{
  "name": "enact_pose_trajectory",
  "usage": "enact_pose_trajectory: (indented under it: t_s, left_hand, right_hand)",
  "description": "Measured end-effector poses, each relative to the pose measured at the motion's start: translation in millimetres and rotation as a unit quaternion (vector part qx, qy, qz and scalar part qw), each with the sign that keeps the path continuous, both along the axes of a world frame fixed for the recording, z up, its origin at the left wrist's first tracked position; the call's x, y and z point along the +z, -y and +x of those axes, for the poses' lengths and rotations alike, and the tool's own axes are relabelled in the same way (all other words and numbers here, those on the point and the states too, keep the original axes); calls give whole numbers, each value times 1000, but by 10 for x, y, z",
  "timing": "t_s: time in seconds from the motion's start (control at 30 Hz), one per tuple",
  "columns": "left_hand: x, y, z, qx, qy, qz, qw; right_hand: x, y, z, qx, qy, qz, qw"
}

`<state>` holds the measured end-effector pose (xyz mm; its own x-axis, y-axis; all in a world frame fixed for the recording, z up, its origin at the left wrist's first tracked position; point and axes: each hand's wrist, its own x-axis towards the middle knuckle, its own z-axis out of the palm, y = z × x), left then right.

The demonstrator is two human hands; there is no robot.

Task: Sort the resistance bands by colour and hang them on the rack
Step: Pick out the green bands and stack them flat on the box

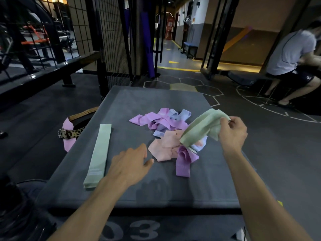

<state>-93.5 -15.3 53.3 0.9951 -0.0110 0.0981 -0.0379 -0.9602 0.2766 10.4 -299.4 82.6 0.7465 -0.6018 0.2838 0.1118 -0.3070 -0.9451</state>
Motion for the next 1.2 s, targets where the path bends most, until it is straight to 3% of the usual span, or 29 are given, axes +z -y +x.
enact_pose_trajectory:
  t_s: [0.23,0.33,0.47,0.57,0.67,0.77,0.87,0.93,1.03,1.13,1.2]
  left_hand:
    - [34,-57,-5,17,22,-38,999]
    - [45,-108,8,5,48,-145,988]
    - [70,-163,19,6,36,-359,933]
    - [127,-244,-62,-43,-88,-523,847]
    - [116,-319,-125,-92,-135,-535,829]
    - [134,-357,-152,-57,-98,-572,813]
    - [198,-448,-180,-22,-52,-565,823]
    - [281,-488,-204,5,-41,-608,793]
    - [409,-500,-233,4,-58,-690,722]
    - [437,-505,-243,-11,-77,-681,729]
    - [435,-498,-244,-12,-96,-677,729]
  right_hand:
    - [147,-244,-127,120,20,-45,992]
    - [334,-388,-220,204,38,-65,976]
    - [503,-596,-399,295,43,-52,953]
    - [536,-804,-514,342,38,-62,937]
    - [496,-990,-576,375,26,-71,924]
    - [478,-1091,-589,379,10,-83,922]
    - [438,-1142,-556,381,-32,-95,919]
    - [390,-1152,-533,392,-94,-120,907]
    - [280,-1176,-538,457,-214,-177,845]
    - [214,-1256,-588,538,-265,-173,782]
    - [213,-1325,-595,554,-248,-155,780]
